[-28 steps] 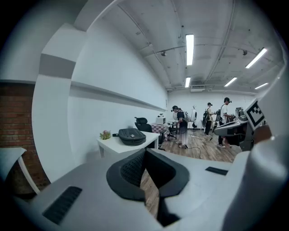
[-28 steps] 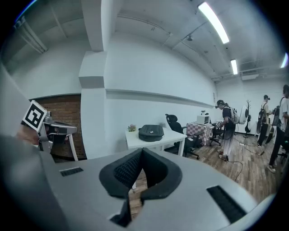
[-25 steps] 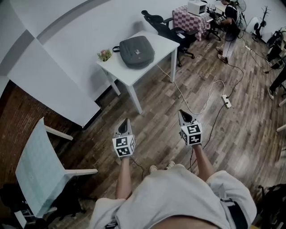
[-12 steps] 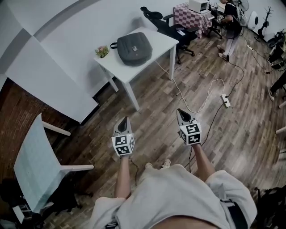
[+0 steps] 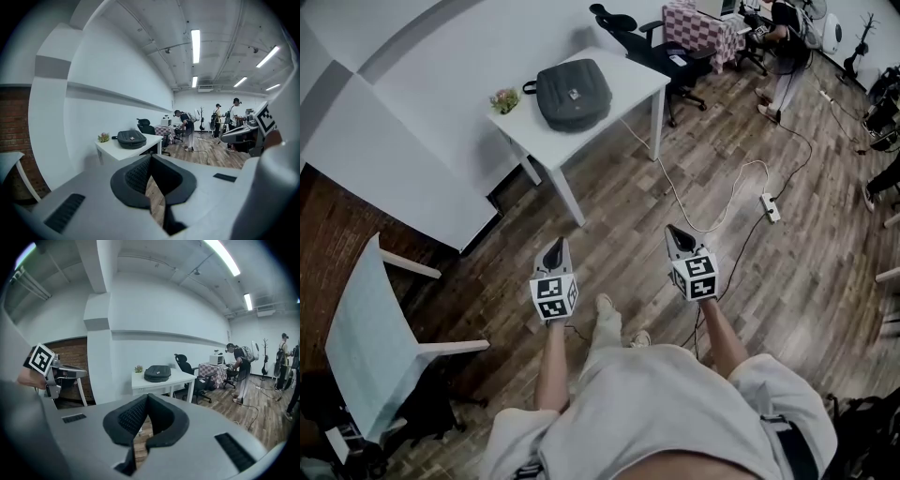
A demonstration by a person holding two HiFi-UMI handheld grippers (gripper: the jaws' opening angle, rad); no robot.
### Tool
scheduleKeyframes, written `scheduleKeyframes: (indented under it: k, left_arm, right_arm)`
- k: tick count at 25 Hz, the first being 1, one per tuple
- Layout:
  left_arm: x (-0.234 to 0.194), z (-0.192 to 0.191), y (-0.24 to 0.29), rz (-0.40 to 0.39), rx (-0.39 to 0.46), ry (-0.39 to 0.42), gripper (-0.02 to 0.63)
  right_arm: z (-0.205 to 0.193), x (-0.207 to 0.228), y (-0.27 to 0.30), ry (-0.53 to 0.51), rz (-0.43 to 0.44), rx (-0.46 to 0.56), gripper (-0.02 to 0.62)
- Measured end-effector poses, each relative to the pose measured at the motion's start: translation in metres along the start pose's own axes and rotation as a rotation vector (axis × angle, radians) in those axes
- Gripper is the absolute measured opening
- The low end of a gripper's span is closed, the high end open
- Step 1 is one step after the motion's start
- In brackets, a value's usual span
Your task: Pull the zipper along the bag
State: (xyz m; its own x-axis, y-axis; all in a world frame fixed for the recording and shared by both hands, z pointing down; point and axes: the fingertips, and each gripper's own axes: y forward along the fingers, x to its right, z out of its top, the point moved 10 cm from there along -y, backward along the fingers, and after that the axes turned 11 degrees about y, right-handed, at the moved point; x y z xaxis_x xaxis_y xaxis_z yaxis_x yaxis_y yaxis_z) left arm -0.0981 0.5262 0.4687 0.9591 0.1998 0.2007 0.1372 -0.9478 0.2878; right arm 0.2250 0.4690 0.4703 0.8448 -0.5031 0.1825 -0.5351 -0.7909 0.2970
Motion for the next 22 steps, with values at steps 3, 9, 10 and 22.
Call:
scheduleKeyframes:
  k: [3,9,10,22]
  left_arm:
    - [-0.001,0.000,0.019,-0.011,-0.001,0.001,0.026]
    - [-0.025,-0.004,0.071,-0.026,-0.002,-0.005,0.026]
    - [-0.030,-0.004,0.082,-0.029,-0.002,-0.008,0.026]
    - [-0.129,0.027,0.233,-0.093,0.030,-0.026,0.026]
  right_arm:
    - [0.003,0.009,0.016,0.004,0.002,-0.003,0.012]
    - [0.009,0.019,0.068,0.015,-0.006,-0.012,0.012]
    - [0.011,0.022,0.079,0.020,-0.007,-0.010,0.012]
    - [0.080,0.029,0.230,-0.008,-0.055,-0.017,0.012]
